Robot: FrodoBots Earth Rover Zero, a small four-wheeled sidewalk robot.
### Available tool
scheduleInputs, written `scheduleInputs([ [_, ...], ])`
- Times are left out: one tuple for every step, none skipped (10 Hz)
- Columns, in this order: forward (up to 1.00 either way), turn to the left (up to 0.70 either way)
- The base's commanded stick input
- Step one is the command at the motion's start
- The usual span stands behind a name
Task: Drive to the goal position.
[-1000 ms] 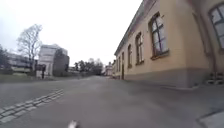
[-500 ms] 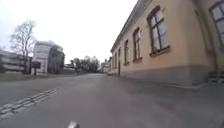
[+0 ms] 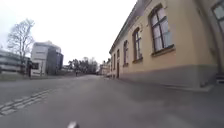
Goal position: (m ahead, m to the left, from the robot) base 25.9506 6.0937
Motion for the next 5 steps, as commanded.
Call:
scheduleInputs([
  [1.0,0.0],
  [1.0,0.0],
  [1.0,0.0],
  [1.0,0.0],
  [1.0,0.0],
])
